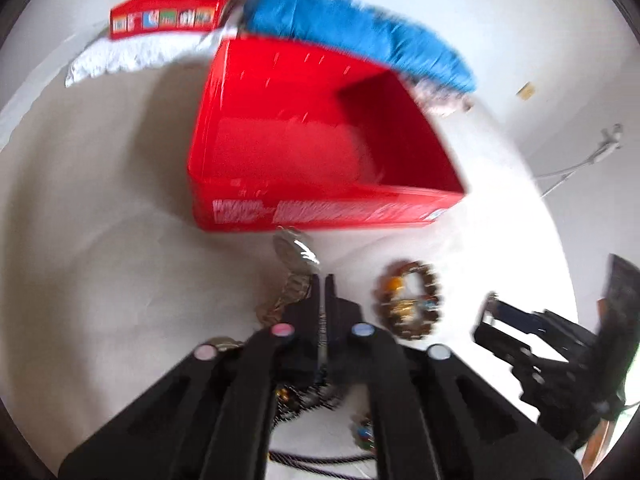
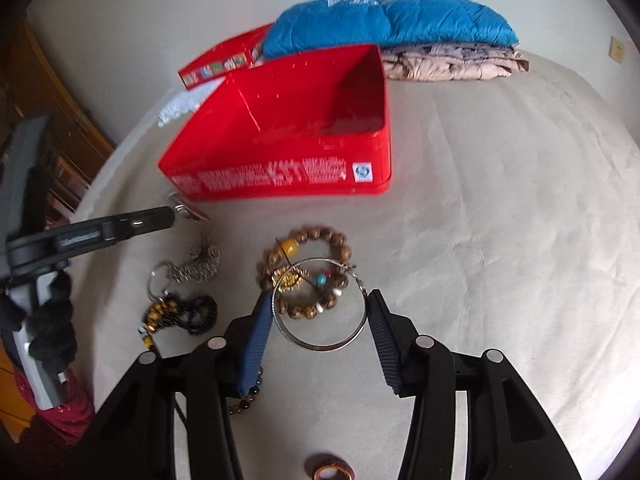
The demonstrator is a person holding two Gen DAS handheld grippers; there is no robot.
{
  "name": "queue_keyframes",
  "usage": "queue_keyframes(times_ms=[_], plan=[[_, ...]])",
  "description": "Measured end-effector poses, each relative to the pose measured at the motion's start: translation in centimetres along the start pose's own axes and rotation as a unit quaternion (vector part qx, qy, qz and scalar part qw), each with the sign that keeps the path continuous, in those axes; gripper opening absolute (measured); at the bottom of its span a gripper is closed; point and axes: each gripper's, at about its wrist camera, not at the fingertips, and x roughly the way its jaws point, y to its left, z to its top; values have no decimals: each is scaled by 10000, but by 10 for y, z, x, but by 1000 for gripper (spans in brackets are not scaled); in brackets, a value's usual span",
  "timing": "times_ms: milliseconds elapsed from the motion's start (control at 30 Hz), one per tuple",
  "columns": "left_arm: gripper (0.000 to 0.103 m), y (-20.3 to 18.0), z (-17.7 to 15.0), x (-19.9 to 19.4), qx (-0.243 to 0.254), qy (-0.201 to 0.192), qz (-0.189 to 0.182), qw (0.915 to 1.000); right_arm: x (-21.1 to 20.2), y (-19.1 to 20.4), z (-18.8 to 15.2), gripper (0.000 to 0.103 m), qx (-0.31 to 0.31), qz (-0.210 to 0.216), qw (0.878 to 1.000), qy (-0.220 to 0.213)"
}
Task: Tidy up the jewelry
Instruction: 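Carry the watch and bangle into the red tin and open both tools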
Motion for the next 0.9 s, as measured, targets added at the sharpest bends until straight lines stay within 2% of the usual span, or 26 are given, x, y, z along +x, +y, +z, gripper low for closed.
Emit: queue_keyframes(times_ms=[67,133,233,333,400,500,633,733,800,900], plan=[[0,-5,2,-20,111,-293,25,9995,-5,0,7,49,2,37,10000,-40],[0,-5,4,-28,152,-427,38,9990,-7,1,13,49,-20,-6,10000,-91],[0,-3,9,-20,147,-243,54,9996,-4,-1,17,49,47,5,10000,-58],[3,-4,5,6,270,66,334,9991,5,-1,15,49,64,99,9999,35],[21,-3,3,32,371,380,467,9975,10,-1,13,49,47,105,9999,84],[30,-2,6,60,333,590,728,9950,14,0,14,49,17,97,9999,104],[46,3,17,80,191,560,961,9936,18,-1,14,49,16,98,9999,134],[42,7,23,90,83,514,1000,9936,20,-1,14,49,8,76,9999,147],[31,8,23,93,112,423,1098,9930,22,-1,13,49,4,68,9998,162],[25,13,21,92,-7,352,1007,9943,23,-1,13,49,14,72,9998,175]])
